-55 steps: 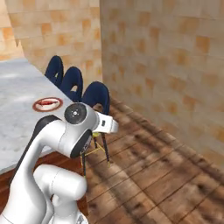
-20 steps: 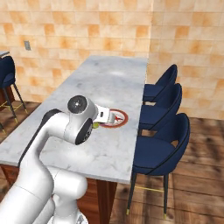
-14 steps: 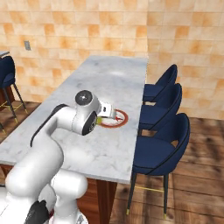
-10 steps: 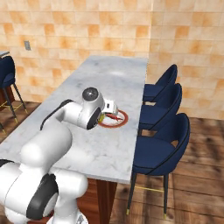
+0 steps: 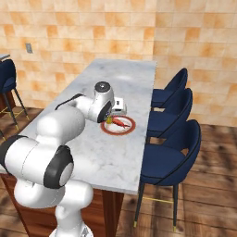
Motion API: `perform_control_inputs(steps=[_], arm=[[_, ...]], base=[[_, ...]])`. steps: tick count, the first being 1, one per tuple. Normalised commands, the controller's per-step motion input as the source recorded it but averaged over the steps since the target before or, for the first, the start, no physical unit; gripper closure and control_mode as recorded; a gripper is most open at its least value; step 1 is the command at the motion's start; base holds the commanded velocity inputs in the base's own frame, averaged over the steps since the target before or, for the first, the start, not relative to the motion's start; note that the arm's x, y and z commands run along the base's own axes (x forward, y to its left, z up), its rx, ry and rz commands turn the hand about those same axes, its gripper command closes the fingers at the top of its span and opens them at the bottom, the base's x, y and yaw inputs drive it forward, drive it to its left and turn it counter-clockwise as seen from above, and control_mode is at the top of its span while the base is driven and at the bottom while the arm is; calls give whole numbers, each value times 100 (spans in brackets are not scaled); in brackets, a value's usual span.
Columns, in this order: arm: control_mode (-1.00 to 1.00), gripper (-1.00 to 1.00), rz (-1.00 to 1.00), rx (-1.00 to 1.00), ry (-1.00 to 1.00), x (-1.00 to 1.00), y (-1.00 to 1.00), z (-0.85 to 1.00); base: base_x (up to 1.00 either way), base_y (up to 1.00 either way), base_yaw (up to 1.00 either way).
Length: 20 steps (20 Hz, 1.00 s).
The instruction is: Take the lemon wedge from the fridge and place it on the plate with fish on the dining counter.
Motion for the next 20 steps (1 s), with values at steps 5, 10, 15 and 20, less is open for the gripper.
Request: perform_control_inputs(steps=[5, 10, 15, 20], arm=[[-100, 100, 6, -17, 7, -2, 27, -37], [-100, 100, 5, -6, 0, 15, 31, -37], [-100, 100, 11, 0, 0, 77, -5, -14], [-100, 100, 15, 0, 0, 63, -17, -9]], base=[[0, 0, 0], [0, 0, 0], [0, 0, 0], [0, 0, 0]])
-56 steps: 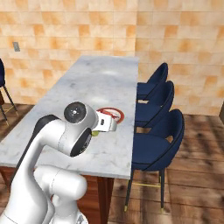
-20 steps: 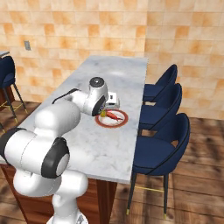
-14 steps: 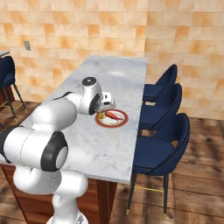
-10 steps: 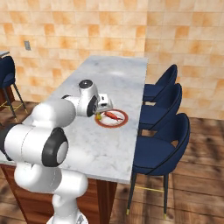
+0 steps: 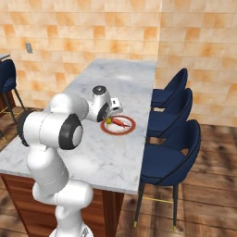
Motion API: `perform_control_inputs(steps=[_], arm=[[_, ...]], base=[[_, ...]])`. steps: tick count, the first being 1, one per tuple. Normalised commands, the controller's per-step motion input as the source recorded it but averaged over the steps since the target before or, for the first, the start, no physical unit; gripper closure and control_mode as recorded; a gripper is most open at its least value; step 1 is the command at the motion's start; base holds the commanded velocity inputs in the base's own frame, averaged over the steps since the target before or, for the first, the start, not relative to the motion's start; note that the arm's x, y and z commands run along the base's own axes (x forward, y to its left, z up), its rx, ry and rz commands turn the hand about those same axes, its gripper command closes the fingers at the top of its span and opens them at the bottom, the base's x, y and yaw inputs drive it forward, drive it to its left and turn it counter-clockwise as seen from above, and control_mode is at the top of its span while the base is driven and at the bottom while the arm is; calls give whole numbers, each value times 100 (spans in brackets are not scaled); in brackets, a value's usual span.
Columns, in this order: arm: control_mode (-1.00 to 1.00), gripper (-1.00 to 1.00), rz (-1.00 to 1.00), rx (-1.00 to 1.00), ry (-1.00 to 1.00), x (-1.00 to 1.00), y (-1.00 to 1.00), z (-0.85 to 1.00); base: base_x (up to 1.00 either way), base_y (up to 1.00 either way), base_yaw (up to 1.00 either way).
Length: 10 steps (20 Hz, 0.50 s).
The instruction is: Take the lemon wedge from the fridge and place it on the plate with fish on the dining counter.
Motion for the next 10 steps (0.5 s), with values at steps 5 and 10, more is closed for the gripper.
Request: perform_control_inputs(steps=[5, 10], arm=[[-100, 100, 17, 0, 4, 23, -11, -36], [-100, 100, 16, 0, 6, 17, -1, -38]], base=[[0, 0, 0], [0, 0, 0]])
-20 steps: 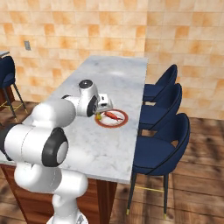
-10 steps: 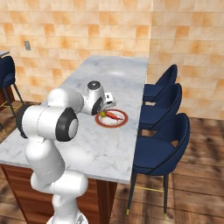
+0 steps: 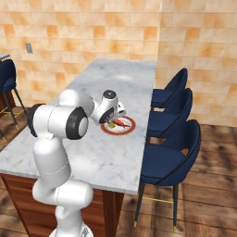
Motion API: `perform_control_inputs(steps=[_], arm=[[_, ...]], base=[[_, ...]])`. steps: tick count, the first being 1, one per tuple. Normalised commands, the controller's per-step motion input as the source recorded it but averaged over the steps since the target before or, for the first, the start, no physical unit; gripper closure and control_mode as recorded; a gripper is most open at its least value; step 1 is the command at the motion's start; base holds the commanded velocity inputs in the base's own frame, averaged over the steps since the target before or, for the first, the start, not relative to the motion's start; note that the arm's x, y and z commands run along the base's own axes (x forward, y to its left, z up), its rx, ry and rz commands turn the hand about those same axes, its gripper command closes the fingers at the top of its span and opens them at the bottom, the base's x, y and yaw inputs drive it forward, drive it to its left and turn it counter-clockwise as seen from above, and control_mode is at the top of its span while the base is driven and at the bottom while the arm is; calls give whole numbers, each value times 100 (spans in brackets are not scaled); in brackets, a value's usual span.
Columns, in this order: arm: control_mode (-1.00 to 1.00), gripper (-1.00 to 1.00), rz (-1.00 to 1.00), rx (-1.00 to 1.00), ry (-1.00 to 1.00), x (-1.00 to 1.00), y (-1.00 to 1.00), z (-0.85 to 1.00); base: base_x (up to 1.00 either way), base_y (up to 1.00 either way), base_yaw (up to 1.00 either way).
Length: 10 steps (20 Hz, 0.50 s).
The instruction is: Take the lemon wedge from the fridge and place it on the plate with fish on the dining counter.
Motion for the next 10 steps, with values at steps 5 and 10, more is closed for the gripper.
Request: perform_control_inputs(steps=[5, 10], arm=[[-100, 100, 10, 0, 2, 45, 0, -17], [-100, 100, 6, 0, 1, 78, 0, -3]], base=[[0, 0, 0], [0, 0, 0]])
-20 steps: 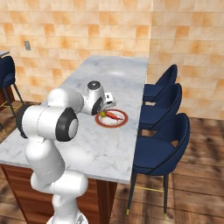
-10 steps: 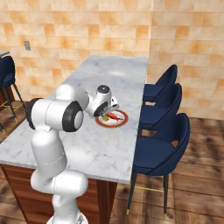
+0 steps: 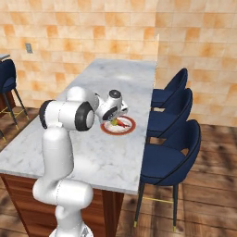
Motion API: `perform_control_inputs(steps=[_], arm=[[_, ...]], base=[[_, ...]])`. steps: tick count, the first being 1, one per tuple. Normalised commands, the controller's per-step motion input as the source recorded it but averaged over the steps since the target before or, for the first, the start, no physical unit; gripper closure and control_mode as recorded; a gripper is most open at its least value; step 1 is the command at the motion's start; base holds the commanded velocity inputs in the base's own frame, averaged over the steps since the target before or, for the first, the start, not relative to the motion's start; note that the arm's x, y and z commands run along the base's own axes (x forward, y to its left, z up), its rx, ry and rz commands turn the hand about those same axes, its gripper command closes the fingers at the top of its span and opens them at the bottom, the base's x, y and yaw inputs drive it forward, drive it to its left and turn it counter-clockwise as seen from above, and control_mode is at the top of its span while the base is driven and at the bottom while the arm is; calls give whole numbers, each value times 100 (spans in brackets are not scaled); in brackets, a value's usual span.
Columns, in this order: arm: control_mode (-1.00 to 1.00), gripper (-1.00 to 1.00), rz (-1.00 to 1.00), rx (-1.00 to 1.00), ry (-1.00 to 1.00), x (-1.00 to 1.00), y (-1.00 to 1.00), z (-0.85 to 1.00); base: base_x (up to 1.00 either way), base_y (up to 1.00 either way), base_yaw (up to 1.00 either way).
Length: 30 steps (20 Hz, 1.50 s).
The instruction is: Take the lemon wedge from the fridge and place it on the plate with fish on the dining counter.
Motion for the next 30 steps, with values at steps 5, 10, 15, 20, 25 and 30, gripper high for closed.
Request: perform_control_inputs(steps=[5, 10, 15, 20, 25, 30], arm=[[-100, -100, 1, 0, 1, 20, 0, -4], [-100, -100, 0, 0, 1, -28, 16, 23], [-100, -100, -1, 0, 2, -98, 14, 60], [-100, -100, -4, 0, 0, -100, 0, 42], [-100, -100, -4, -8, -1, -100, 20, 7], [-100, -100, -2, -17, -4, -100, 34, -31]], base=[[0, 0, 0], [0, 0, 0], [0, 0, 0], [0, 0, 0], [0, 0, 0], [0, 0, 0]])
